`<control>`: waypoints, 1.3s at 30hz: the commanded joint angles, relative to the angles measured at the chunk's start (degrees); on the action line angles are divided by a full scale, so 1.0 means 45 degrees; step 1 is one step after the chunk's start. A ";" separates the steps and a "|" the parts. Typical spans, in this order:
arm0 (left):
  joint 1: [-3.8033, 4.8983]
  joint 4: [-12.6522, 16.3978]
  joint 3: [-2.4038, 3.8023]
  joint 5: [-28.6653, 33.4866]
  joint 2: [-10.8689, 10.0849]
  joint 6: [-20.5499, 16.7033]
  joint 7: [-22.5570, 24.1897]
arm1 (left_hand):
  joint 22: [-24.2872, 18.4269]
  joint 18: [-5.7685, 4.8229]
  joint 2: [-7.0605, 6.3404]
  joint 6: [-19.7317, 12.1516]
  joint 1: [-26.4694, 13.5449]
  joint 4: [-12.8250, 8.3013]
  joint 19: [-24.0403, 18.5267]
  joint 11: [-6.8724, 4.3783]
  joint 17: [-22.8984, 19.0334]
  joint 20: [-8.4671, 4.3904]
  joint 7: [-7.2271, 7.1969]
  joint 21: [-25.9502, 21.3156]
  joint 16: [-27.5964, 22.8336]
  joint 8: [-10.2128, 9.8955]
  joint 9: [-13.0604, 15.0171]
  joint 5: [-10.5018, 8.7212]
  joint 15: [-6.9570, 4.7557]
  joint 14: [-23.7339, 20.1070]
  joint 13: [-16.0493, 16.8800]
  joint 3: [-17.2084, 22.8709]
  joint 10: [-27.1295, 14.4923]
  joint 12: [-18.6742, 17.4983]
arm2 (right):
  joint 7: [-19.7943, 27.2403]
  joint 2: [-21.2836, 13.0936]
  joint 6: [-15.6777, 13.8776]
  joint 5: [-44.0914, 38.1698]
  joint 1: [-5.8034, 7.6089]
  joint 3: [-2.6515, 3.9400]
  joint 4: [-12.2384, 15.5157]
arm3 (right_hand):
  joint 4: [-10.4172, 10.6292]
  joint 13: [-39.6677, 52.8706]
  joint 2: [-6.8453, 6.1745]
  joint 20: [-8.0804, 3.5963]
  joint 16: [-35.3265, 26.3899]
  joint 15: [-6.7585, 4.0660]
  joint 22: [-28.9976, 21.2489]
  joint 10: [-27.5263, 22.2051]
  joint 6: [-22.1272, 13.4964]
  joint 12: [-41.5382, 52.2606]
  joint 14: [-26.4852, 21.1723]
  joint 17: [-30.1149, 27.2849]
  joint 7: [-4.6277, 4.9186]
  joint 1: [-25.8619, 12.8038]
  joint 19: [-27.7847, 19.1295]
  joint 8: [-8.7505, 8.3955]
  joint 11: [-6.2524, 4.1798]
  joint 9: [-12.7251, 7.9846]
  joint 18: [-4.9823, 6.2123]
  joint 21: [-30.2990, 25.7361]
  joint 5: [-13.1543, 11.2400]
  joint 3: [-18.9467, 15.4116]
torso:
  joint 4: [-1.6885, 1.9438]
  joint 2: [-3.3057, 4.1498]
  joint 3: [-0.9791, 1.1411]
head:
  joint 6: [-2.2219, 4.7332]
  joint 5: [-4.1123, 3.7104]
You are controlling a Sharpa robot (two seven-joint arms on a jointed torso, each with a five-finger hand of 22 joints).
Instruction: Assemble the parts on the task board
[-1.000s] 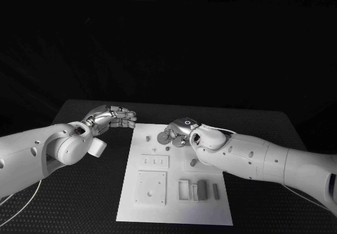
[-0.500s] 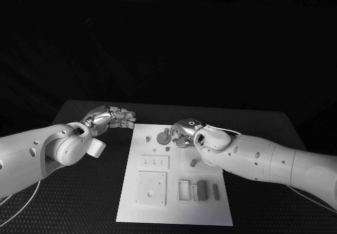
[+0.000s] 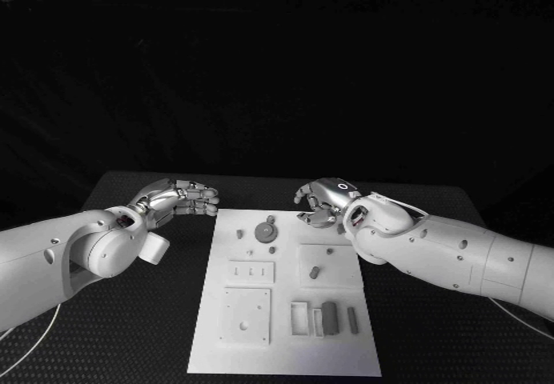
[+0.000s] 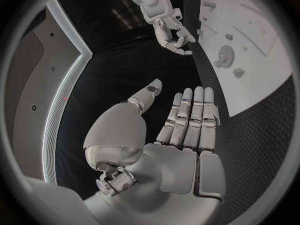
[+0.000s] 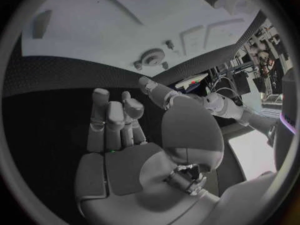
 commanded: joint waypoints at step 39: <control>-0.0350 -0.0445 0.0012 0.0403 0.0321 0.0008 0.0599 | 0.0100 0.0149 0.0167 0.0124 0.0016 -0.0031 0.0119 -0.0059 0.0121 -0.0029 0.0248 -0.0047 -0.0052 0.0080 0.0028 0.0031 0.0001 0.0217 0.0043 0.0091 0.0280 0.0010 | 0.4894 -0.0579 0.2299 0.2910 -0.0607 0.0010 -0.4293 | -0.1343 0.0193 0.0156 0.0365 0.0047 -0.0142 0.0216 -0.0908 -0.0490 0.0116 -0.0923 0.0127 -0.0208 0.0070 -0.0767 0.0126 -0.0198 0.0071 0.0115 -0.0132 -0.0021 -0.2128 | -0.0478 -0.0193 0.0137 | -0.0036 -0.0030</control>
